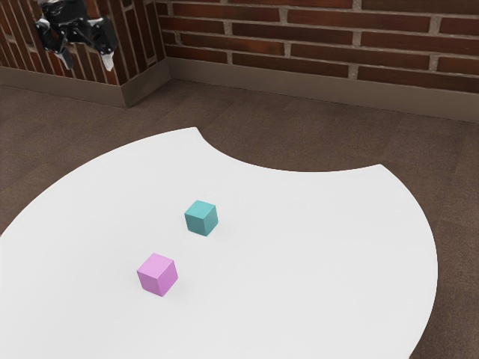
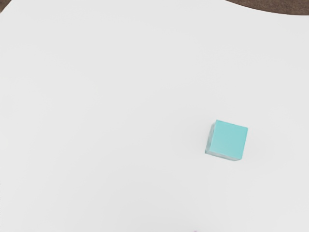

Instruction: Pick up the blue block with one arm, and put the blue block on the pink block with one arm

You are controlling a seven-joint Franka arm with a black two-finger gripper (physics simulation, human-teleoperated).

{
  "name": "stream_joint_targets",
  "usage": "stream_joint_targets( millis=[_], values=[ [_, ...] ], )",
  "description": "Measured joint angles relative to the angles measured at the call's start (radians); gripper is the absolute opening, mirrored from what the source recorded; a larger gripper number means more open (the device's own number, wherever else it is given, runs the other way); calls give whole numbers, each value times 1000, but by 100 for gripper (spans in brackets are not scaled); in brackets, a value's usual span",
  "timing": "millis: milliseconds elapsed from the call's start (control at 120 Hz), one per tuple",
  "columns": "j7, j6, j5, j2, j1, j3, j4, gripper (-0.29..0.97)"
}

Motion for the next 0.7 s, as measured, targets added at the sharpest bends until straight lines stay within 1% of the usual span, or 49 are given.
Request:
stream_joint_targets(
  millis=[50, 75, 100, 117, 142, 167, 200, 242, 308, 358, 408, 525, 700],
  values=[
    [-3, 38, -5, 42, -46, 1, -6, 66],
    [-4, 54, -6, 60, -56, -23, -7, 66],
    [-4, 68, -7, 73, -37, -70, -8, 66],
    [-3, 76, -7, 78, -2, -120, -9, 66],
    [-2, 88, -6, 84, 75, -209, -10, 66],
    [-2, 98, -5, 88, 139, -277, -12, 66],
    [-1, 110, -3, 91, 194, -330, -15, 66],
    [0, 125, -2, 96, 227, -362, -22, 66],
    [1, 173, -4, 97, 247, -379, -122, 66],
    [1, 216, -17, 101, 261, -377, -209, 66],
    [1, 259, -31, 121, 275, -371, -256, 66],
    [4, 358, -49, 221, 289, -362, -278, 66],
    [7, 460, -50, 324, 282, -362, -274, 66]
  ],
)
